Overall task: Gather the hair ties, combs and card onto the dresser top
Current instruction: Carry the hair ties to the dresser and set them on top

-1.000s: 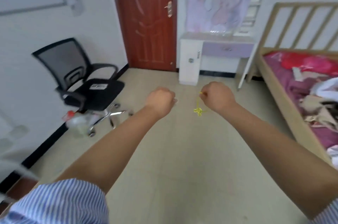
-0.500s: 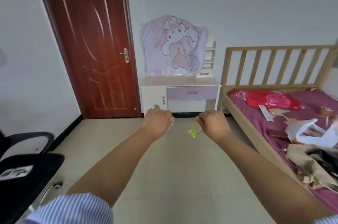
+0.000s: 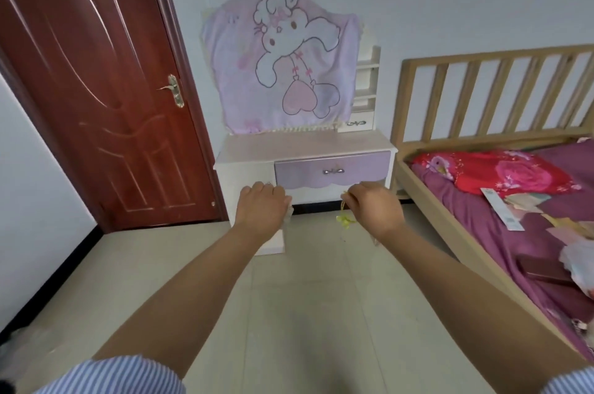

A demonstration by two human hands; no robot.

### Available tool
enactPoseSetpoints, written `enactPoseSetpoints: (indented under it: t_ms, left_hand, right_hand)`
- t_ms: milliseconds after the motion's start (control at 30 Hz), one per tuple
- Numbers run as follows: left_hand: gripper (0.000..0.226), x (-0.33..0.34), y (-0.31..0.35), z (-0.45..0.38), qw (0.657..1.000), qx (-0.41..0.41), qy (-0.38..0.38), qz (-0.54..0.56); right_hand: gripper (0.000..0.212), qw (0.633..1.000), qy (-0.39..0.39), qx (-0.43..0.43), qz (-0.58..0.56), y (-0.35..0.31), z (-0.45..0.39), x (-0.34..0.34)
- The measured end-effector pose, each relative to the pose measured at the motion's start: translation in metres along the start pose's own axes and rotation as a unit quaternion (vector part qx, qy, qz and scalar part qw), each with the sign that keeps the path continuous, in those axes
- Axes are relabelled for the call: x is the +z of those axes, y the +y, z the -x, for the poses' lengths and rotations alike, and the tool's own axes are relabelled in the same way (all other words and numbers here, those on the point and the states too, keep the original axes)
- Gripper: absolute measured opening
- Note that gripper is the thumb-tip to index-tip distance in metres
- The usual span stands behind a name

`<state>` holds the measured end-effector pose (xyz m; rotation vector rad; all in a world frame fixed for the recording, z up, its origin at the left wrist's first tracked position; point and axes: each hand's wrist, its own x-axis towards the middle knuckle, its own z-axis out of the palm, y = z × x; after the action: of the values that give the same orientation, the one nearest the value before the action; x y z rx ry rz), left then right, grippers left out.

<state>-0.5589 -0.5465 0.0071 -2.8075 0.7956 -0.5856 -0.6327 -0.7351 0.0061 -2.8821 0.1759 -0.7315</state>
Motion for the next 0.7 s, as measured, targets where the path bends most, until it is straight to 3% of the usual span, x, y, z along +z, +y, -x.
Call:
enactPoseSetpoints:
  t_ms: [100,167,267,367,433,567,700]
  left_hand:
    - [0.034,0.022,-0.012,-0.078,0.999,0.003,-0.009,-0.030]
    - [0.028,0.044,-0.022,-0.131,0.999,-0.015,-0.028,-0.035]
    - [0.020,0.076,-0.039,-0.204,0.999,-0.031,0.011,0.008]
    - [0.019,0.108,-0.053,-0.266,0.996,-0.061,-0.042,0.051]
    - [0.014,0.131,-0.065,-0.314,0.999,-0.039,-0.012,0.032]
    - [0.020,0.196,-0.089,-0.404,0.999,-0.012,0.035,-0.001]
    - [0.024,0.266,-0.117,-0.485,0.999,-0.025,0.029,0.024]
  right_hand:
    - [0.030,0.998,-0.006,-0.059,0.027,0.036,-0.075,0.037]
    - [0.024,0.993,0.007,-0.113,0.045,0.058,-0.130,0.056]
    - [0.034,0.992,-0.049,-0.108,0.054,0.079,-0.214,0.091]
    - [0.021,0.986,-0.036,-0.160,0.028,0.087,-0.283,0.127]
    - [0.031,0.980,-0.002,-0.188,0.061,0.093,-0.330,0.160]
    - [0.037,0.981,0.003,-0.182,0.070,0.108,-0.421,0.232]
    - [0.036,0.983,0.000,-0.169,0.070,0.124,-0.498,0.300]
